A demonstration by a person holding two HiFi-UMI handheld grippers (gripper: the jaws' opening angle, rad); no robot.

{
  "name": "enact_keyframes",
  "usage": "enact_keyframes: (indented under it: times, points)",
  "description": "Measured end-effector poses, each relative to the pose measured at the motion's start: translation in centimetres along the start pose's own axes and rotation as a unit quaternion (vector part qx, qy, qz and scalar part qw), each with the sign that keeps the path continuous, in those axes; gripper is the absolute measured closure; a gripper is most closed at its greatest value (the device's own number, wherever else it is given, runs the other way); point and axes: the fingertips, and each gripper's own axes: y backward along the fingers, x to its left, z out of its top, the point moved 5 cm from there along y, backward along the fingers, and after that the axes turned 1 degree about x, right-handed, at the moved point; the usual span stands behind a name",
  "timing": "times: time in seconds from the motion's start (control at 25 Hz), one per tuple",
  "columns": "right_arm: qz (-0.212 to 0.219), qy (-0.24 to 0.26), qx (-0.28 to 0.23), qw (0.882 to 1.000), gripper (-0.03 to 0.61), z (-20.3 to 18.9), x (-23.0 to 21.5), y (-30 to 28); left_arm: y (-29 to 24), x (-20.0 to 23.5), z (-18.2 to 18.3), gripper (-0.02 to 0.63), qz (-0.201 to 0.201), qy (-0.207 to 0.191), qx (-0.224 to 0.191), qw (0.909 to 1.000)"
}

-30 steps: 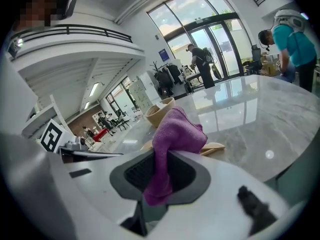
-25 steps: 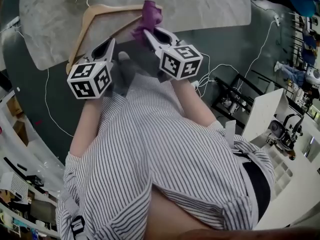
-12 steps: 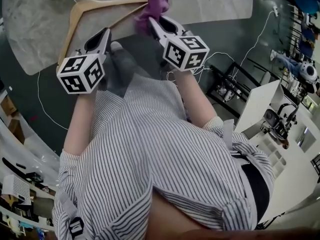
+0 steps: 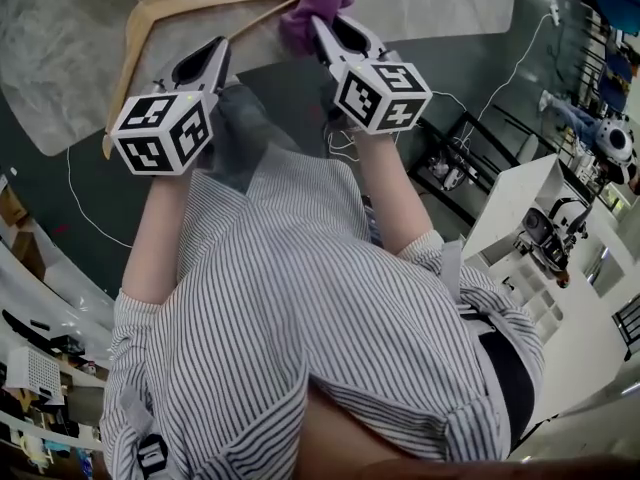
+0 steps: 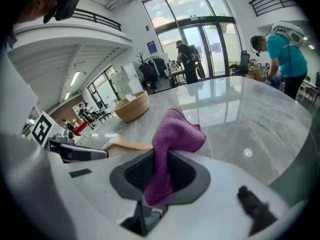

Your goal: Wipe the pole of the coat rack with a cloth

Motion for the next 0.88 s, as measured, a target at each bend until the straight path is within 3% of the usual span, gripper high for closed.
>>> enact_keyframes:
  times: [0.16, 0.88]
  points:
    - [-0.005, 0.013, 0.012, 1.000, 0.508, -0.1, -0.4, -0.7, -0.9, 0.1, 0.1, 0.603, -0.010, 0.008, 0.007, 0.9999]
    - [0.014, -0.028, 0.026, 0.999, 0.508, -0.5, -0.5, -2.8, -1.6, 1.2, 0.8, 0.603, -0.020, 0.044, 0.003, 0.9988]
